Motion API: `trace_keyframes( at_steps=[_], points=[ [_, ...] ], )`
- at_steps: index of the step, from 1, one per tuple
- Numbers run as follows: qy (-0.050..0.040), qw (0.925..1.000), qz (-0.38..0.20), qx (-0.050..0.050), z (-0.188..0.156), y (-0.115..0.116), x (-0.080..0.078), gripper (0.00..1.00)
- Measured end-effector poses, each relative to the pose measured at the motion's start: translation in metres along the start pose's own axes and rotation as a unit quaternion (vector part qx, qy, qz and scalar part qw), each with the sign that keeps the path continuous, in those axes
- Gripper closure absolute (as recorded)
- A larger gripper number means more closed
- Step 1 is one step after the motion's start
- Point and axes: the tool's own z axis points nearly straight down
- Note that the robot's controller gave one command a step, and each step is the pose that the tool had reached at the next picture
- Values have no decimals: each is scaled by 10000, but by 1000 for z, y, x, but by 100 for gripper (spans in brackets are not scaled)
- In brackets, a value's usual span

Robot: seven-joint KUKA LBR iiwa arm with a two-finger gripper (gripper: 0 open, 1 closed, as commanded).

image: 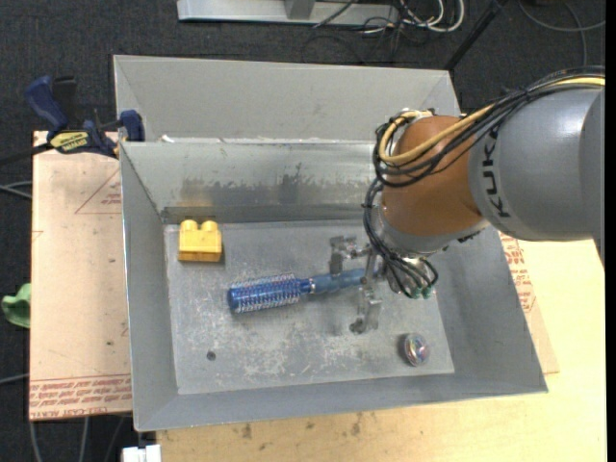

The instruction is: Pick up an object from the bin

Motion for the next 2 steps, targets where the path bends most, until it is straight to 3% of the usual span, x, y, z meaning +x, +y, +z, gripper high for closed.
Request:
trace_keyframes(
  at_steps=[1, 2],
  points=[
    [-26, 9981, 623, -2, 47, 22, -29, 0],
    [-35, 9980, 626, 5, 45, 21, -30, 100]
  ],
)
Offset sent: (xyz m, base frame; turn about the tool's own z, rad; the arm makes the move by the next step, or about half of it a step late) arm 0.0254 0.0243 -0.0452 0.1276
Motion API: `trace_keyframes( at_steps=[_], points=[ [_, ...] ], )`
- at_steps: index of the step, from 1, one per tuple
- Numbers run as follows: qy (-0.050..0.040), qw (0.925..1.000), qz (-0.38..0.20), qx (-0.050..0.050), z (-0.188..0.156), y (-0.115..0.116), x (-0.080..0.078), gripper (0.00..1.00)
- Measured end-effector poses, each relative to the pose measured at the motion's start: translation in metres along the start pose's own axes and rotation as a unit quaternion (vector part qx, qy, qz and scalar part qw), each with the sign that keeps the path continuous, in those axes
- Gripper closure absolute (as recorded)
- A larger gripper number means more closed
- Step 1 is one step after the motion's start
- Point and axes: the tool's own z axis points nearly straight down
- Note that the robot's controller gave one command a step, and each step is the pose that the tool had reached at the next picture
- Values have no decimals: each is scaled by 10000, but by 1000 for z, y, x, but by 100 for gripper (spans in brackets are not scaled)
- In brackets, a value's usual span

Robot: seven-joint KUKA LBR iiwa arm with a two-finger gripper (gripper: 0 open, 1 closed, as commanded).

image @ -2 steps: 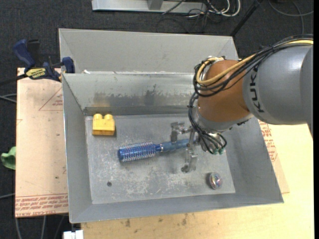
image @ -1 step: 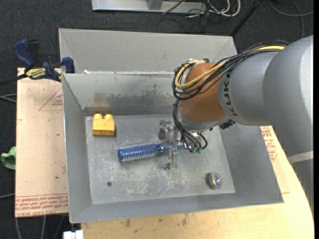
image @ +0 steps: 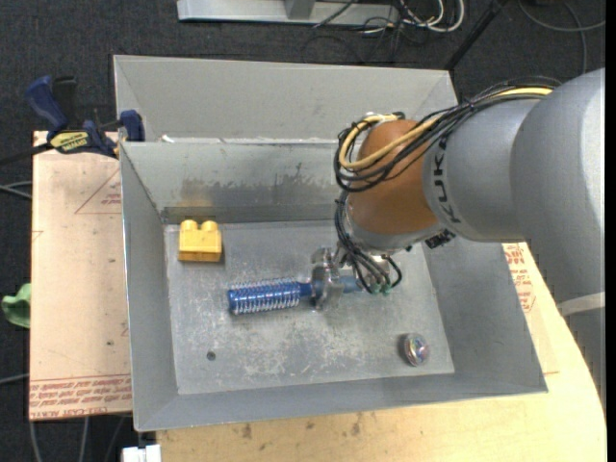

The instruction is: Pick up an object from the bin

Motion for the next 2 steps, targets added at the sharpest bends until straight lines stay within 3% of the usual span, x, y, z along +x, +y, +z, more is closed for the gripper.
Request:
trace_keyframes(
  at_steps=[1, 2],
  points=[
    [-6, 9873, -1586, -6, 1, 3, -31, 100],
    [-48, 9850, -1728, 9, -211, 6, -49, 100]
  ],
)
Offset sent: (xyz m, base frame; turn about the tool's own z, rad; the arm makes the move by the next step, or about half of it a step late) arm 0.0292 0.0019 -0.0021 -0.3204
